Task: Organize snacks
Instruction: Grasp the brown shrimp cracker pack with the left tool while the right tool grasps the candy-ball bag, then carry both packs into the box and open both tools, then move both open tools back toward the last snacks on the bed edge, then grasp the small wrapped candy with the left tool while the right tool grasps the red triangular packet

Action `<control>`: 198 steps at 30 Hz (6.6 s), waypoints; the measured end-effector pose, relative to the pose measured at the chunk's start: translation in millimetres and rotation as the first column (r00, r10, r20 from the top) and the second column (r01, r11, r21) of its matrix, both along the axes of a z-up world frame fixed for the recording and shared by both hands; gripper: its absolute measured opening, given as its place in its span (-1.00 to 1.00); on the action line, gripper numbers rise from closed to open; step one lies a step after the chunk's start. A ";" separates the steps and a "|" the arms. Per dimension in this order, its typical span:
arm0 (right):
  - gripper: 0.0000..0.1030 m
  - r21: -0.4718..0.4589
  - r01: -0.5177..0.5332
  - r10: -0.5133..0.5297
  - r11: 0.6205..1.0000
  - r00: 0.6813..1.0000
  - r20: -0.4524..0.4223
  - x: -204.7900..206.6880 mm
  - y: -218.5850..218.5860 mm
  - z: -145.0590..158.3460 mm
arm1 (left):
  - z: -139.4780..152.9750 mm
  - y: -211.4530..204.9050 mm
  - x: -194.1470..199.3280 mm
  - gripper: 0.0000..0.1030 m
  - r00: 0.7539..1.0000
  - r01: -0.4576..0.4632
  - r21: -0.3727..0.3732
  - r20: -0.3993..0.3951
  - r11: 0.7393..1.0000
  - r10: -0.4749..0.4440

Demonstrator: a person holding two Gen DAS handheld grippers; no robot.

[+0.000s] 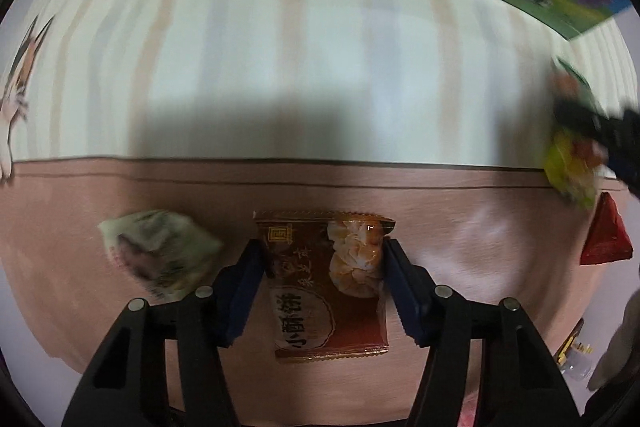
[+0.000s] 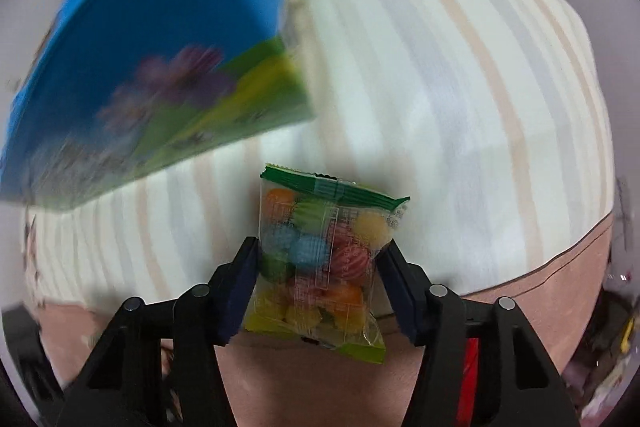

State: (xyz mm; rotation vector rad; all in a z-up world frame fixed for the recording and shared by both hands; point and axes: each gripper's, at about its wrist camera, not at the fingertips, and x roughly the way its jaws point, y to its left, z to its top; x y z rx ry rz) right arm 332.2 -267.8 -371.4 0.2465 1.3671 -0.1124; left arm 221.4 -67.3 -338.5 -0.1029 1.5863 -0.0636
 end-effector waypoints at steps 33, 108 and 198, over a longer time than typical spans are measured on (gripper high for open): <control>-0.01 0.107 -0.167 0.172 0.980 0.984 -0.042 -84.6 84.5 -17.7 | 63.8 -9.0 -14.6 0.04 0.993 0.030 -0.060 0.112 0.998 -0.023; 0.89 -0.036 -0.252 0.254 0.967 0.939 0.233 95.4 111.5 204.1 | 260.6 56.9 121.3 0.80 0.840 -0.003 0.068 0.541 0.998 -0.034; 0.07 0.118 -0.095 0.104 0.988 0.992 -0.073 -76.4 138.2 -24.4 | -29.5 85.1 -25.5 0.24 0.992 -0.125 0.003 0.030 0.992 0.125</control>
